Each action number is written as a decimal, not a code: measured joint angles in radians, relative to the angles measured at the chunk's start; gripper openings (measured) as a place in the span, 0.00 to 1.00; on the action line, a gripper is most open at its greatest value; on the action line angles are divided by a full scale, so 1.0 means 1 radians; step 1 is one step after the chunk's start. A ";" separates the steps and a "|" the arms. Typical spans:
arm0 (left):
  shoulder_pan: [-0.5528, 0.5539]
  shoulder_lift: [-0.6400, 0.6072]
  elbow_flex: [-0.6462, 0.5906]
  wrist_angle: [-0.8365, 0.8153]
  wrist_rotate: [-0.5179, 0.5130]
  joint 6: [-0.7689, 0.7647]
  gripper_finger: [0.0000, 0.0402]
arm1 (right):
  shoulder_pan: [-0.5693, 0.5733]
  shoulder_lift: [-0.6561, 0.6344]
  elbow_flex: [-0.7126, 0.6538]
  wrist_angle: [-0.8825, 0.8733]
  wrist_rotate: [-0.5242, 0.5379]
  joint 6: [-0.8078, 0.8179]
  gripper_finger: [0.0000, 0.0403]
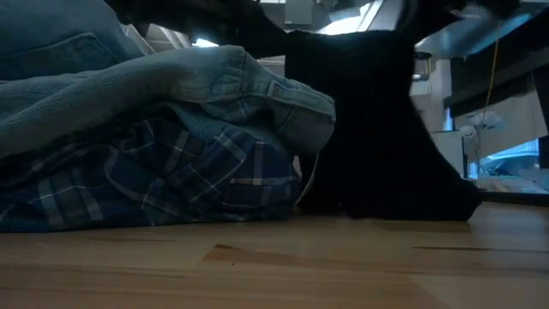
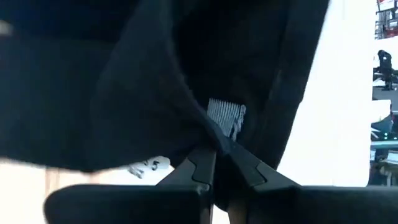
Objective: Sort clothes
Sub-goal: Put the black shorts into the white laundry bin
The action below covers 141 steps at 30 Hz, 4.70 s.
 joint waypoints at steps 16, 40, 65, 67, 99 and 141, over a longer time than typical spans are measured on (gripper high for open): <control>-0.024 0.000 0.007 -0.013 0.171 0.065 0.04 | 0.019 -0.005 -0.048 0.036 -0.151 -0.038 0.06; -0.120 0.057 0.035 0.115 0.424 0.103 0.04 | 0.352 -0.017 0.089 -0.275 -0.204 0.336 0.06; 0.119 0.391 0.120 0.138 0.408 -0.113 0.04 | 0.068 -0.097 -0.494 0.057 -0.295 0.275 0.20; 0.120 0.392 0.120 0.129 0.405 -0.106 0.04 | 0.072 -0.098 -0.468 0.002 -0.304 0.266 0.27; 0.118 0.392 0.119 0.112 0.396 -0.077 0.04 | 0.403 -0.097 -0.769 0.446 -0.159 0.034 0.45; 0.117 0.393 0.118 0.113 0.396 -0.061 0.04 | 0.404 -0.096 -0.616 0.367 -0.107 -0.138 0.45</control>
